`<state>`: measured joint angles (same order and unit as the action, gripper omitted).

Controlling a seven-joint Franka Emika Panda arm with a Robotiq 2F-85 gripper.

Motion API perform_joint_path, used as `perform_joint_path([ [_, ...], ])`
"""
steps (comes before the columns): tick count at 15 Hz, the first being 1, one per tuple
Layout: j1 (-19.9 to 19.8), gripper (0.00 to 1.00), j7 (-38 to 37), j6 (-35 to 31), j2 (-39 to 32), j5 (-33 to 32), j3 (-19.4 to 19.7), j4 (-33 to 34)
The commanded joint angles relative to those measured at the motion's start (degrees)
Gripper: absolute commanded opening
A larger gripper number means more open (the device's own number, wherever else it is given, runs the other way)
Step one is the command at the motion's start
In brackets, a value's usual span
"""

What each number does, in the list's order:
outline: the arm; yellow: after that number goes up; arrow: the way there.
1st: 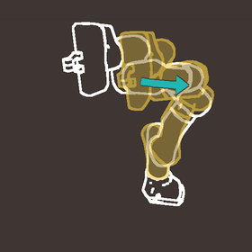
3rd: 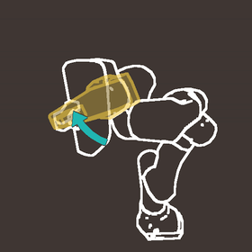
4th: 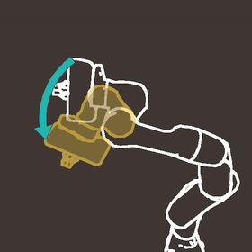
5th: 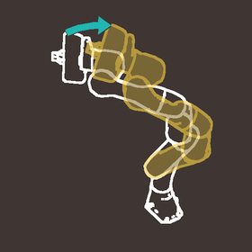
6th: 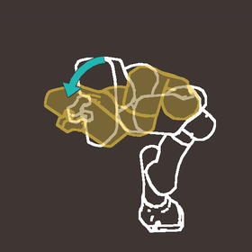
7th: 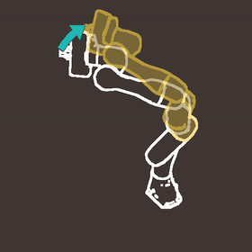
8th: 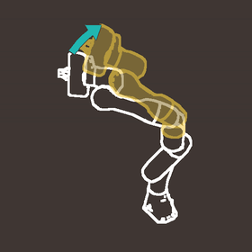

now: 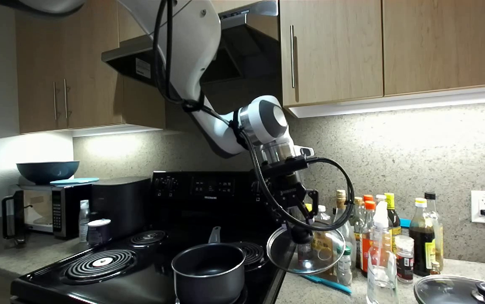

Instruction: Put the lid on the pot

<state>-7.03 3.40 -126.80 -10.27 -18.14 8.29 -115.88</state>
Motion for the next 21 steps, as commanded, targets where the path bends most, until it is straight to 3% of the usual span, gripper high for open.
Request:
perform_joint_path([
  [1, -0.04, 0.47, -0.09, 0.10, 0.38, -0.01, -0.02, -0.35],
  [2, -0.05, 0.47, -0.14, 0.10, 0.52, -0.01, 0.00, -0.57],
  [3, -0.05, 0.22, -0.17, 0.10, 0.52, -0.01, 0.00, -0.63],
  [13, 3.83, 0.22, -1.40, -1.47, 6.71, -6.50, -2.80, -7.10],
  [21, 7.52, 0.22, -4.84, -0.89, 6.85, -12.63, -6.04, -8.59],
])
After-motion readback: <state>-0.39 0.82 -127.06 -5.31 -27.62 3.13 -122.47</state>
